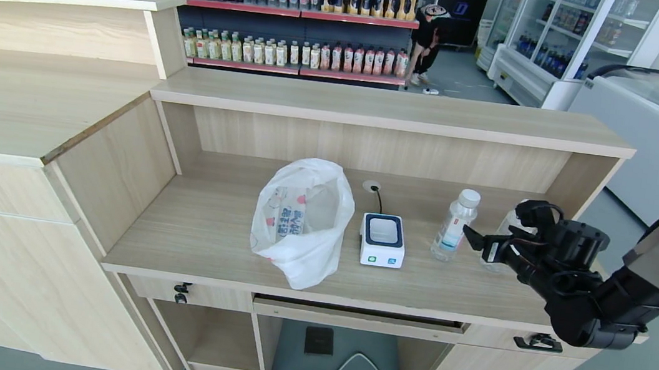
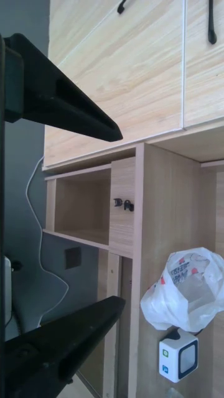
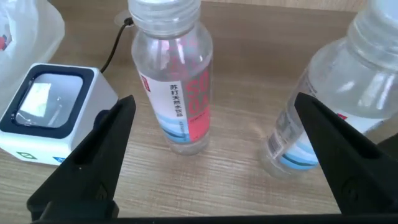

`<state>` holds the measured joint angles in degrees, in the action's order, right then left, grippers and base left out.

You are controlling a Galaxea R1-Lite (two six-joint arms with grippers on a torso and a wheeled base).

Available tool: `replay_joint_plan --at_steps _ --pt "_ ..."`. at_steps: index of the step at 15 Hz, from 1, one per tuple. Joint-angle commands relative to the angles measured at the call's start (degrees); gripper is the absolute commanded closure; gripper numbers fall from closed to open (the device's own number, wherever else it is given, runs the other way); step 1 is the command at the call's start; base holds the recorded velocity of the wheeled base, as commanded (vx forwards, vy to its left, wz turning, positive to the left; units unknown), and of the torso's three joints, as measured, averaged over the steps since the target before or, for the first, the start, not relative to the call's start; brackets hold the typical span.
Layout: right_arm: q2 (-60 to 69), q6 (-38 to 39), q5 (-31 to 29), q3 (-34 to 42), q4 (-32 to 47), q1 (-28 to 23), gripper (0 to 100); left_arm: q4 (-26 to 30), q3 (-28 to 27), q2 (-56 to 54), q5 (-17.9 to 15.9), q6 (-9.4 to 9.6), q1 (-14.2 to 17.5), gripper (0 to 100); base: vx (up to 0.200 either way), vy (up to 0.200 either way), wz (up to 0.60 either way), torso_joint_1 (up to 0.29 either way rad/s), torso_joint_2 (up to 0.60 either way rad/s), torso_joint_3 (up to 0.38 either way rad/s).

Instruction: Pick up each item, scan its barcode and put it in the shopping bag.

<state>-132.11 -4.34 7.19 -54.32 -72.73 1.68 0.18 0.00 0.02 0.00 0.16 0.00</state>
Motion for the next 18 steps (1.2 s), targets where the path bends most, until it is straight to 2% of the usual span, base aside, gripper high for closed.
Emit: replay_joint_plan --at_steps 1,6,13,18 --pt "-2.2 0.0 -0.2 -2.3 0.0 1.8 0 0.0 0.0 0.1 0.0 -0.07 0.0 0 0.0 0.0 0.0 0.0 0.0 0.0" --pt "-6.1 -3.7 -0.4 -6.1 1.4 2.6 0 0.0 0.0 0.0 0.0 -0.07 0.0 0 0.0 0.0 0.0 0.0 0.0 0.0" --pt "-10.5 -4.5 -1.3 -20.8 10.9 5.1 0 0.0 0.0 0.0 0.0 -0.07 0.0 0 0.0 0.0 0.0 0.0 0.0 0.0" --pt "-13.3 -4.5 -1.3 -23.7 11.9 5.3 0 0.0 0.0 0.1 0.0 0.02 0.0 0 0.0 0.0 0.0 0.0 0.0 0.0"
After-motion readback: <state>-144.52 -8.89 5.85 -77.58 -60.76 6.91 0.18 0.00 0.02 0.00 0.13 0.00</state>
